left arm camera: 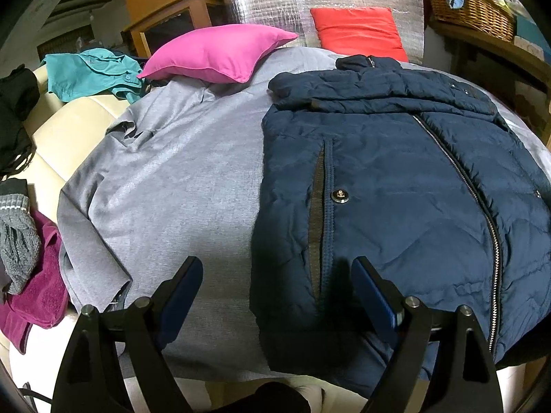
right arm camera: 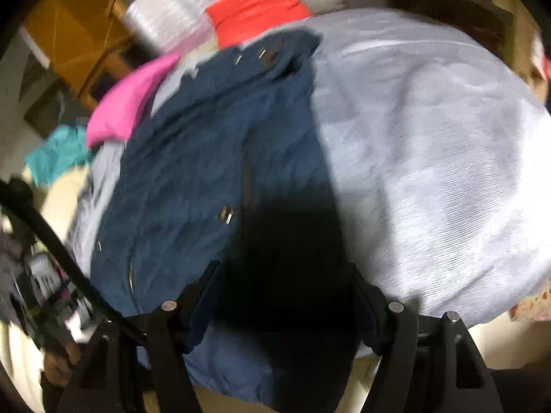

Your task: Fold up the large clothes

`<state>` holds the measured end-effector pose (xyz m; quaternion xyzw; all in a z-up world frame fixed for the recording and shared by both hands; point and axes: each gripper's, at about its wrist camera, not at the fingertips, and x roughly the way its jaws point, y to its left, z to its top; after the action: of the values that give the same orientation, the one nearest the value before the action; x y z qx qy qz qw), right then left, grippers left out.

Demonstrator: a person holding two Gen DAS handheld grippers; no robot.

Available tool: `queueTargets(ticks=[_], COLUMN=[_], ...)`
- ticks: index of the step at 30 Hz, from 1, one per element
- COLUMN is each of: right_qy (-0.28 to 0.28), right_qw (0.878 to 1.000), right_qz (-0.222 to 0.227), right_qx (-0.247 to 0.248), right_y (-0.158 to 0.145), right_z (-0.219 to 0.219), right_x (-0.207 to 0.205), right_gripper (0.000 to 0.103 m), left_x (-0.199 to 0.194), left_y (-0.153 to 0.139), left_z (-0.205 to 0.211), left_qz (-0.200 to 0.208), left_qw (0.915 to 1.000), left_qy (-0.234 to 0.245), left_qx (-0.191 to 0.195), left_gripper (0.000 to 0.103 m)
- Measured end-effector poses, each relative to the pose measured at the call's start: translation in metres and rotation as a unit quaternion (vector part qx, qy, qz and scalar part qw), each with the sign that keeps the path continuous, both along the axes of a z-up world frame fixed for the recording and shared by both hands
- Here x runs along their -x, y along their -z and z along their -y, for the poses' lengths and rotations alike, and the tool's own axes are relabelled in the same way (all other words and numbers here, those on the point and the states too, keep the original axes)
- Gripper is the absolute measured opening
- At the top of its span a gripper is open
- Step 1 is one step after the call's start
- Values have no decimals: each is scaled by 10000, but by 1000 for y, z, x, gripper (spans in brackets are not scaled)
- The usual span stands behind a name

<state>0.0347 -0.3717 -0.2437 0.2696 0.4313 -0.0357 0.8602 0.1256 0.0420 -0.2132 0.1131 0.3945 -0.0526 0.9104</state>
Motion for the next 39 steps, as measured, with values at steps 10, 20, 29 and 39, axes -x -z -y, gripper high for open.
queueTargets(ticks=[10, 20, 29, 39], right_qy=[913, -464, -734, -779], right_qw=[9943, 9911, 9881, 9891], right_qz=[-54, -76, -308, -363], right_qx=[-549, -1242, -1319, -1197], right_y=[12, 20, 33, 32], right_z=[48, 13, 5, -4], right_x=[27, 14, 1, -3], right_gripper=[78, 80, 70, 71], left_x=[-18, -5, -7, -10], left_y=[33, 26, 28, 29], left_z=[-12, -7, -12, -14], left_qz=[-1321, -1294, -1320, -1438], left_qw=[9871, 9775, 9743, 9711], left_qy=[69, 572, 483, 497], left_qx=[902, 1567, 1758, 1839], left_gripper=[88, 88, 60, 65])
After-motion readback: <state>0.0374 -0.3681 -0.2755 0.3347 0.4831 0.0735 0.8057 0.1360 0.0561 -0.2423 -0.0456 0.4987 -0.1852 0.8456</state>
